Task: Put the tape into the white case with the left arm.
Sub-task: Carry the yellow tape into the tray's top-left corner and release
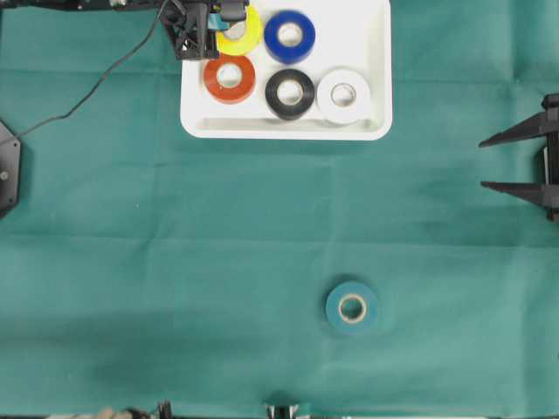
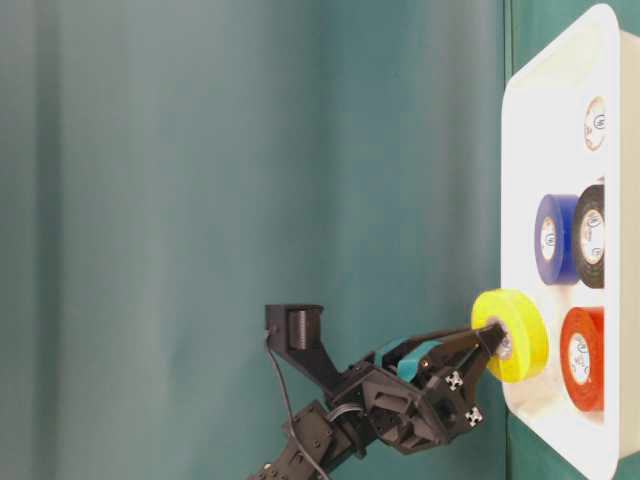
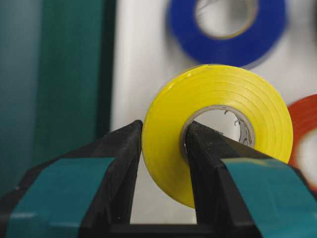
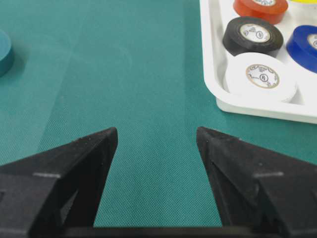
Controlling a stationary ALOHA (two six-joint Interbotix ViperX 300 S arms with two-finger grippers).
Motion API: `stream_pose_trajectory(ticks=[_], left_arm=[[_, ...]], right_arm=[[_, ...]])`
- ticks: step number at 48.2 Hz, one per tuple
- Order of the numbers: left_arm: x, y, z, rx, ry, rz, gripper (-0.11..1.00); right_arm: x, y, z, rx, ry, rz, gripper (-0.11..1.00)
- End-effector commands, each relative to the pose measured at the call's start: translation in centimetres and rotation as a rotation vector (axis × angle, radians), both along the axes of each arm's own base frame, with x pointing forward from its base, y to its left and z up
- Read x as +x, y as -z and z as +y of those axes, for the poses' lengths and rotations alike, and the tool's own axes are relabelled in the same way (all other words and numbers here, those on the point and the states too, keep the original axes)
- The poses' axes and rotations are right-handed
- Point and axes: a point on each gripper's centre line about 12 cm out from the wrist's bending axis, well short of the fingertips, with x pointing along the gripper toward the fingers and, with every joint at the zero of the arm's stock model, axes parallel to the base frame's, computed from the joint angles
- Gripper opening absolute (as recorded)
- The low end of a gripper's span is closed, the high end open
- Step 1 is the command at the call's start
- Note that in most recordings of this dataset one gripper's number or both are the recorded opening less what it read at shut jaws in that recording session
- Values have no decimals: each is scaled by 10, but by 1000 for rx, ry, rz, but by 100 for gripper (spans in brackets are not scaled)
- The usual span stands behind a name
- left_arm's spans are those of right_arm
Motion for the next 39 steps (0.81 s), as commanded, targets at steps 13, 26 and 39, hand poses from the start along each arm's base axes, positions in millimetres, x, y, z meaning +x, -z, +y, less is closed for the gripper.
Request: stream_pose_trajectory(ticks=[13, 26, 39], left_arm=[[1, -9, 5, -1, -21, -21, 27], [-1, -6, 1, -17, -16, 4, 58], [-7, -16, -7, -8, -5, -10, 83]], right_arm=[[2, -4, 0, 1, -3, -12, 98], [2, -4, 0, 1, -3, -12, 98], [2, -4, 0, 2, -2, -12, 98]])
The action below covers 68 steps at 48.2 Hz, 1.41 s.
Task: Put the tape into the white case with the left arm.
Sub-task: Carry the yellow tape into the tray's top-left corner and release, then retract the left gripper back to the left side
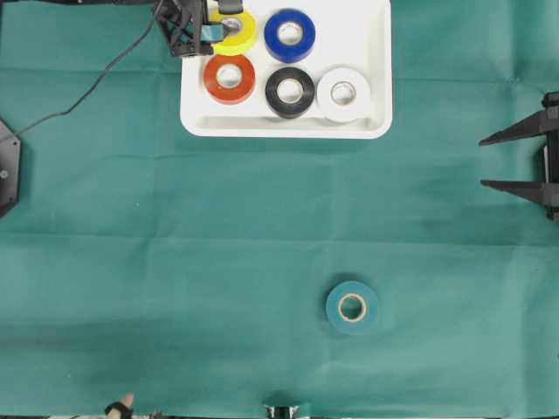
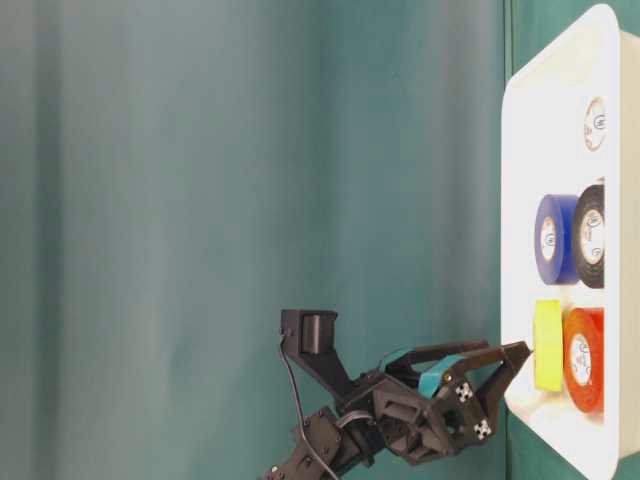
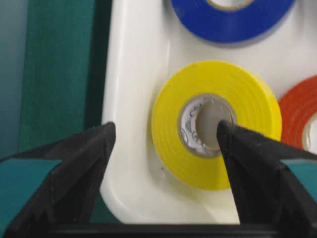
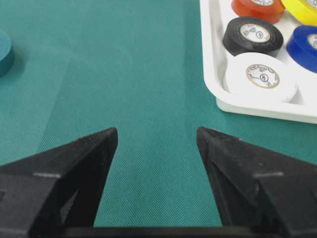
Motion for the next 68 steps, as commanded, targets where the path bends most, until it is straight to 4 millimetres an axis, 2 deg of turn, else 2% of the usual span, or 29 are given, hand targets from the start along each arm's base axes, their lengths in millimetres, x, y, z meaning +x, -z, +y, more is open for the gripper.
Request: stream_pose_trajectory(ticks=[1, 6, 22, 35, 50, 59, 68], left_arm=[[0, -24, -5, 30, 9, -54, 83], [-4, -31, -17, 36, 29, -66, 83], [-14, -52, -73, 50, 148, -110, 83], [-20, -54, -117, 7, 218, -134, 83], [-30, -59, -183, -136, 259, -201, 83], [-39, -68, -205, -191, 270, -304, 83], [-54, -77, -221, -198, 316, -495, 83]], right_arm=[[2, -4, 0, 1, -3, -12, 98], [2, -4, 0, 1, -3, -12, 98], [2, -4, 0, 2, 1, -12, 98], [2, -4, 0, 1, 2, -12, 98], [2, -4, 0, 2, 2, -12, 98], [2, -4, 0, 1, 2, -12, 98], [2, -4, 0, 1, 2, -12, 98]])
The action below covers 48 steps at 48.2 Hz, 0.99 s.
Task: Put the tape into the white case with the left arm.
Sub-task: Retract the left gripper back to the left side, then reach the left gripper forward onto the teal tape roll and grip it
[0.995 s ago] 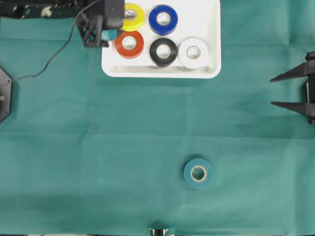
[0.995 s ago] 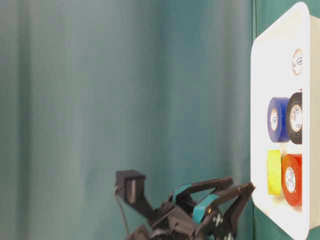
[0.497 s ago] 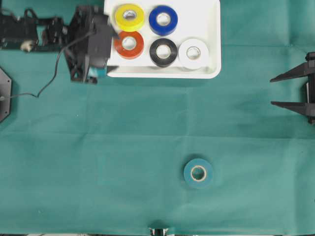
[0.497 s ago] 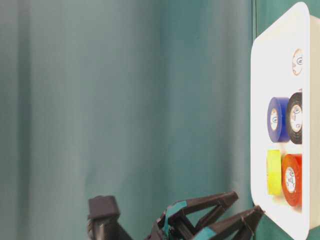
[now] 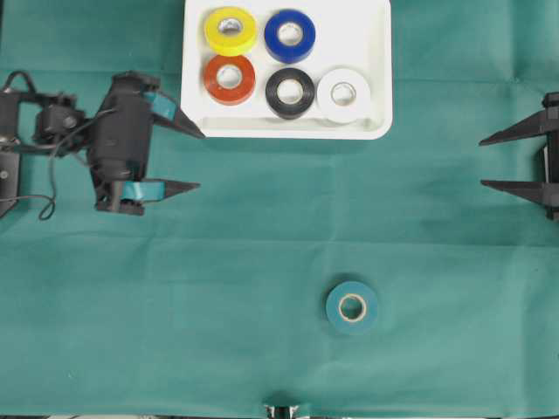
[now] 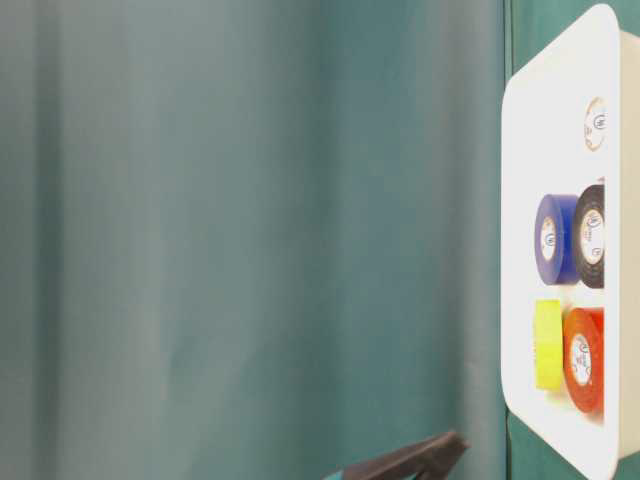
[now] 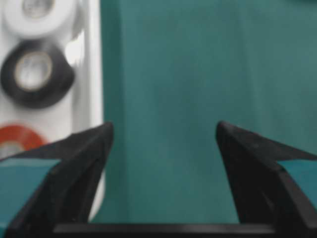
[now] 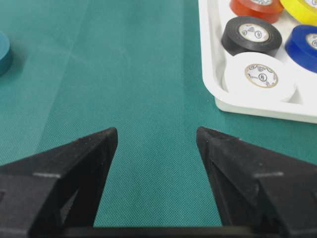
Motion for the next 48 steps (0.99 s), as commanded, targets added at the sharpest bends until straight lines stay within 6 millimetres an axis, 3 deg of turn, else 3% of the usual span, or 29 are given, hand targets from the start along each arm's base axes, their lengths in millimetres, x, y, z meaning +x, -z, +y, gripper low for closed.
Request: stream_pose_trajectory(ticks=[1, 10, 21, 37, 48], left_arm=[[-5, -15, -6, -10, 15, -119, 83], [-25, -23, -17, -43, 49, -220, 83], [-39, -18, -22, -74, 59, -226, 83], [-33, -10, -23, -87, 51, -188, 83], [-16, -10, -30, -84, 69, -169, 82]], right_arm=[[2, -4, 0, -1, -1, -13, 98], [2, -4, 0, -1, -1, -13, 98], [2, -4, -1, -1, 4, -13, 98], [2, -4, -1, 1, 6, -13, 98], [2, -4, -1, -1, 5, -13, 98]])
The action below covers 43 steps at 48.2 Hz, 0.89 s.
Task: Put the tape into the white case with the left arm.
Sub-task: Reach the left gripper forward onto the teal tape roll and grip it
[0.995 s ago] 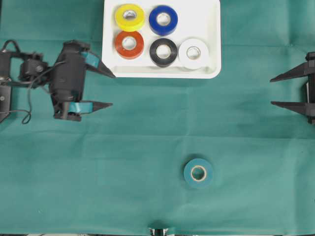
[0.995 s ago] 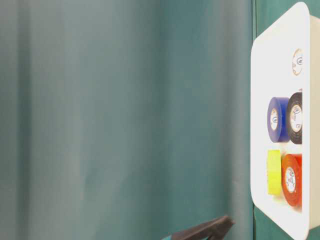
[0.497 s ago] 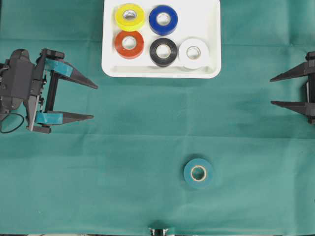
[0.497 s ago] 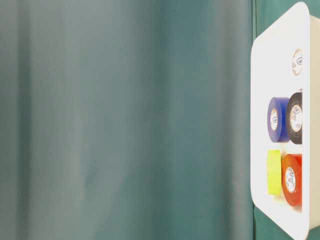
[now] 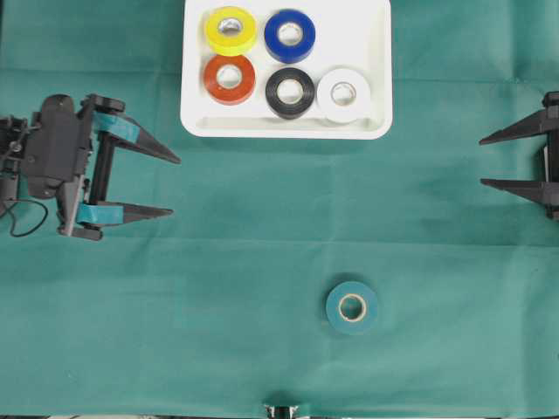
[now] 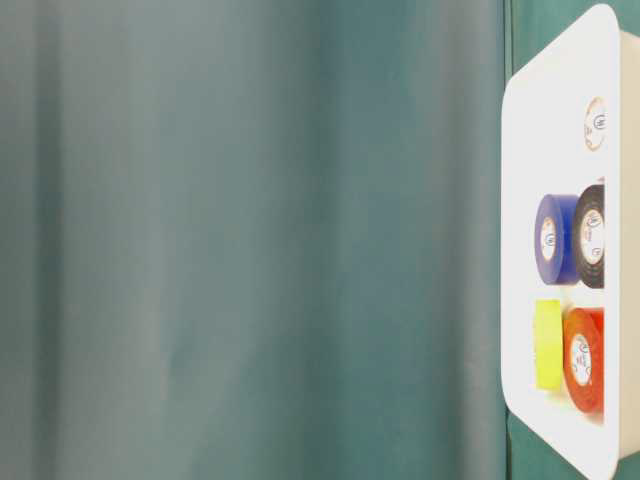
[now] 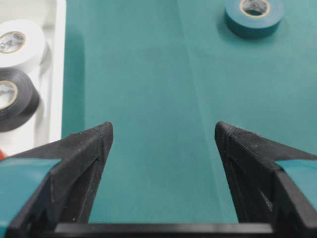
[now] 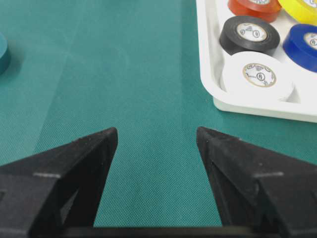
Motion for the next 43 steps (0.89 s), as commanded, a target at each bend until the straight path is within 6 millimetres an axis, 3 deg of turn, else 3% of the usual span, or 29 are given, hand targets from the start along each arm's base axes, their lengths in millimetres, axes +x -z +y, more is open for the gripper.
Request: stream_pose_trajectory(ticks=[1, 20, 43], left_arm=[[15, -12, -6, -1, 16, -31, 82], [71, 1, -16, 12, 25, 36, 82], [117, 9, -31, 30, 54, 87, 82]], right_arm=[[2, -4, 0, -1, -2, -12, 98], [2, -4, 0, -1, -2, -12, 98], [2, -4, 0, -1, -3, -13, 98]])
